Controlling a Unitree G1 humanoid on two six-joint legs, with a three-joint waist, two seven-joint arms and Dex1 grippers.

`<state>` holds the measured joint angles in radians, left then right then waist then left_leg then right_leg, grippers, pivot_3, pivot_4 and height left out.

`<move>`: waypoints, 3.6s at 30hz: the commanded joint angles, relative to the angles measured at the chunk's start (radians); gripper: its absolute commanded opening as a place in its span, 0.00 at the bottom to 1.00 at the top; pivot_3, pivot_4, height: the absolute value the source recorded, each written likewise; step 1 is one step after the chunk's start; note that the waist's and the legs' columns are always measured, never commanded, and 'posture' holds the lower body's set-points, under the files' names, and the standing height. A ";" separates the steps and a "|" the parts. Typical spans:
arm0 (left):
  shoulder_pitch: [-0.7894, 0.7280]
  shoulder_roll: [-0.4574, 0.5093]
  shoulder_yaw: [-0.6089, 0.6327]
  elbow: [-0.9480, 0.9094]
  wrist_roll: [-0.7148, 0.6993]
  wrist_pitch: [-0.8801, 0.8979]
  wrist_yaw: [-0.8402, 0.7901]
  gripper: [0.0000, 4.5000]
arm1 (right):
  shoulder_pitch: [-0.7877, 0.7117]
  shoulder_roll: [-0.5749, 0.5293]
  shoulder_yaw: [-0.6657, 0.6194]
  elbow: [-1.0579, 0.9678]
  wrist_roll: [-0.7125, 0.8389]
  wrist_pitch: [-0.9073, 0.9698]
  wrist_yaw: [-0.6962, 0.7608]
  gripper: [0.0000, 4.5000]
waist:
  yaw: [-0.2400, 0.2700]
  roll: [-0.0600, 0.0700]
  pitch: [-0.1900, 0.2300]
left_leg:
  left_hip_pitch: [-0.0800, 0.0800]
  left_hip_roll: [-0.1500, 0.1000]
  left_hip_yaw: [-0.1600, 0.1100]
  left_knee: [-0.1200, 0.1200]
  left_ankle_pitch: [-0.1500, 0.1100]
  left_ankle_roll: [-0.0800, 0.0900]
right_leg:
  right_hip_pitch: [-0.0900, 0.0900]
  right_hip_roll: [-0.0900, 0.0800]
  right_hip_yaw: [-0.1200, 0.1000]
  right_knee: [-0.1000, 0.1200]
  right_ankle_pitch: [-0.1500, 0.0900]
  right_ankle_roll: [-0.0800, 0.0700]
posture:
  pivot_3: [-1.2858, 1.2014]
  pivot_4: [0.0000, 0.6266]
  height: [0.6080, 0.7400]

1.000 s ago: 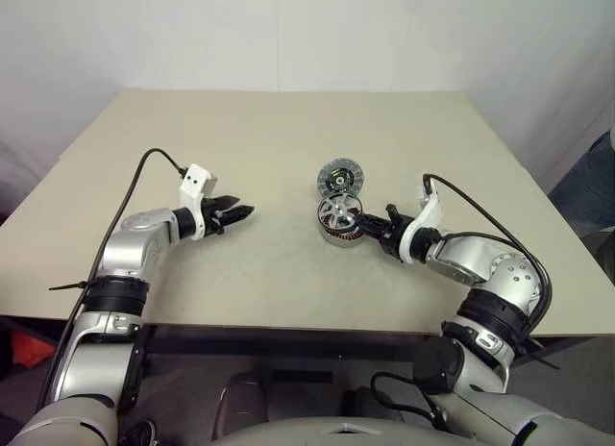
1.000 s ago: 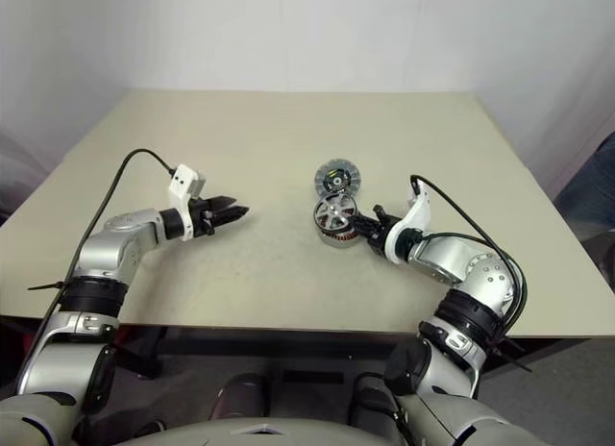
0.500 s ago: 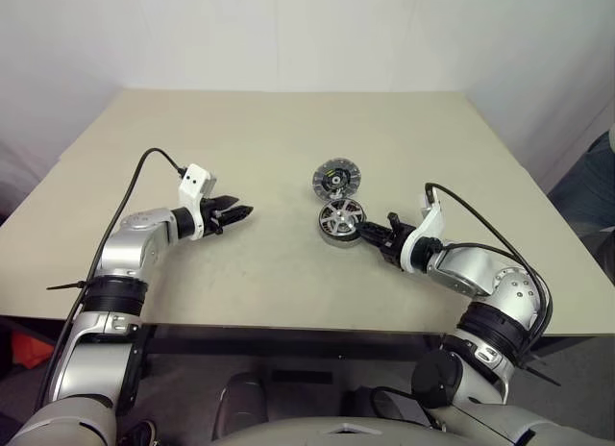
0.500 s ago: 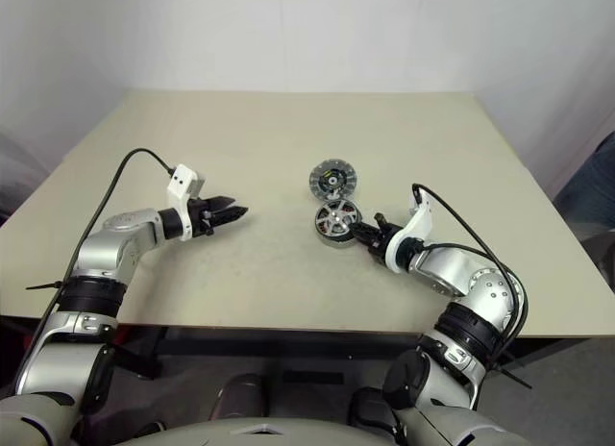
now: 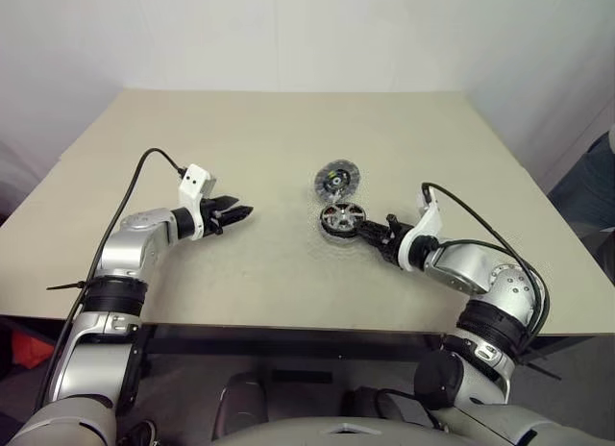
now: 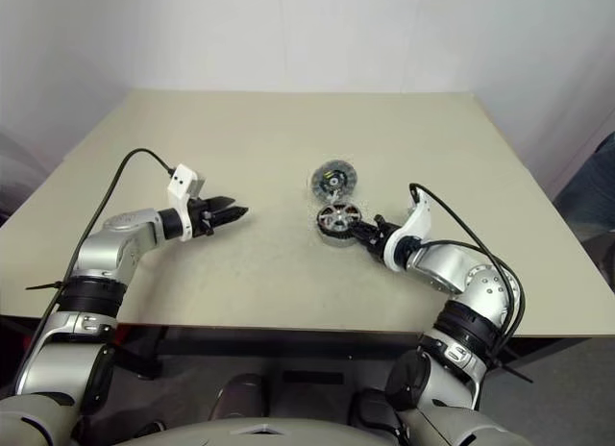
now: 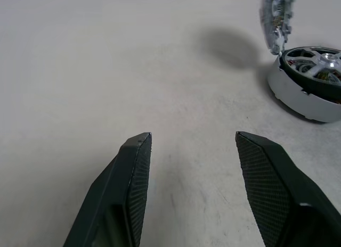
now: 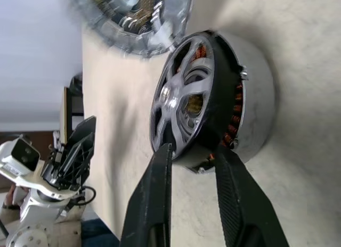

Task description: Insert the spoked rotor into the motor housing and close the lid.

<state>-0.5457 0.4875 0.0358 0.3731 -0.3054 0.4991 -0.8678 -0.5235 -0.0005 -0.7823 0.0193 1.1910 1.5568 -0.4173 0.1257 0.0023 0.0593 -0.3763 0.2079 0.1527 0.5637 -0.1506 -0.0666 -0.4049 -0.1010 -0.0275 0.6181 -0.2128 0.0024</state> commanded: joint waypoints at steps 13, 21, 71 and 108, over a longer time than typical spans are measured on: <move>-0.009 -0.003 -0.005 -0.027 0.002 -0.015 -0.001 0.59 | 0.024 -0.097 0.116 -0.168 0.156 -0.059 0.023 0.26 | 0.003 0.000 0.000 | -0.002 0.000 0.000 0.000 0.000 0.000 | 0.000 0.000 0.000 0.000 0.000 0.000 | 0.52 0.00 1.00; -0.025 -0.009 -0.011 -0.008 0.009 -0.022 -0.006 0.59 | 0.092 -0.131 0.180 -0.170 0.198 -0.128 -0.001 0.26 | 0.003 0.000 0.000 | -0.002 0.000 0.000 0.000 0.000 0.000 | 0.000 0.000 0.000 0.000 0.000 0.000 | 0.52 0.00 1.00; -0.009 -0.037 -0.008 -0.051 0.002 -0.009 0.025 0.59 | 0.069 -0.314 0.777 -0.069 -0.711 -0.752 0.810 0.26 | -0.002 -0.002 -0.001 | 0.003 0.001 -0.001 0.007 -0.005 0.010 | 0.008 0.000 0.000 0.000 0.001 -0.002 | 0.52 0.00 1.00; -0.111 -0.142 -0.051 -0.005 0.011 -0.038 0.017 0.59 | -0.289 -0.820 1.284 0.312 -1.345 -1.805 1.762 0.76 | -0.008 0.000 0.000 | -0.003 0.005 0.000 0.016 -0.010 0.017 | 0.003 0.004 0.001 0.001 0.006 -0.011 | 0.52 0.00 1.00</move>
<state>-0.6356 0.3446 -0.0140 0.3928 -0.2912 0.4758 -0.8502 -0.7542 -0.8286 0.4846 0.2806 -0.1124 -0.1572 1.3046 0.1175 0.0021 0.0598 -0.3804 0.2133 0.1529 0.5800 -0.1607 -0.0489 -0.4024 -0.0967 -0.0271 0.6191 -0.2064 -0.0088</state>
